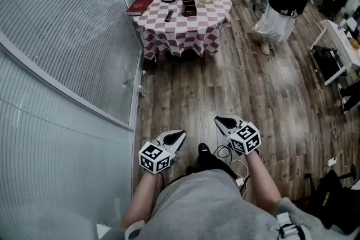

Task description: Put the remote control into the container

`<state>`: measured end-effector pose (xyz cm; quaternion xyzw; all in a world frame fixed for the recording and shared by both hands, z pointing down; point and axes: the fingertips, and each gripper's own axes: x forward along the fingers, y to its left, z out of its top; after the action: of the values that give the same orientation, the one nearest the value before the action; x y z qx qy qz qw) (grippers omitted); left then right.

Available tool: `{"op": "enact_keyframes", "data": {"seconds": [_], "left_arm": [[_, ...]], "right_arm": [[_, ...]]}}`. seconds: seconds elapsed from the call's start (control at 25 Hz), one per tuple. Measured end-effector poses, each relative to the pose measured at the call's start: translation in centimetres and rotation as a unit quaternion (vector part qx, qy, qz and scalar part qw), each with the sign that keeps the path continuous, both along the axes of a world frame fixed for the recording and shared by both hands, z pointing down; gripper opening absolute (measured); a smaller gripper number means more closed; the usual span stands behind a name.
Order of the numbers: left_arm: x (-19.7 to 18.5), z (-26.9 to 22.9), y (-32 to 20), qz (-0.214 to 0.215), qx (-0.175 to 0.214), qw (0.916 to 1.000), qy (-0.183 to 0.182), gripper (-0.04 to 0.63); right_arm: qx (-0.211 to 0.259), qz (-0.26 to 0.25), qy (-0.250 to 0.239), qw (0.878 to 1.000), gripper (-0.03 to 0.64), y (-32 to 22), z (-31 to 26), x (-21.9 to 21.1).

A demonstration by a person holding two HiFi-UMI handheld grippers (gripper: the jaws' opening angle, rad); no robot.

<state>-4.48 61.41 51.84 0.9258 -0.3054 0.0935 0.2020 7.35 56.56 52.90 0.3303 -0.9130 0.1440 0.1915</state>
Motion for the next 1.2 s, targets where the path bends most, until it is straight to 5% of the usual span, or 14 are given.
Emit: {"op": "enact_keyframes", "data": {"seconds": [0.4,1.2], "left_arm": [[0.9,-0.5,-4.9,-0.032,-0.013,0.9989,0.032,0.0],[6.3,-0.2,-14.0,-0.071,-0.025,0.997,0.013,0.0]], "right_arm": [[-0.013,-0.01,0.005,1.0,0.017,-4.0,1.0,2.3],[-0.039,-0.059,-0.002,0.997,0.017,-14.0,2.8,6.2]]}}
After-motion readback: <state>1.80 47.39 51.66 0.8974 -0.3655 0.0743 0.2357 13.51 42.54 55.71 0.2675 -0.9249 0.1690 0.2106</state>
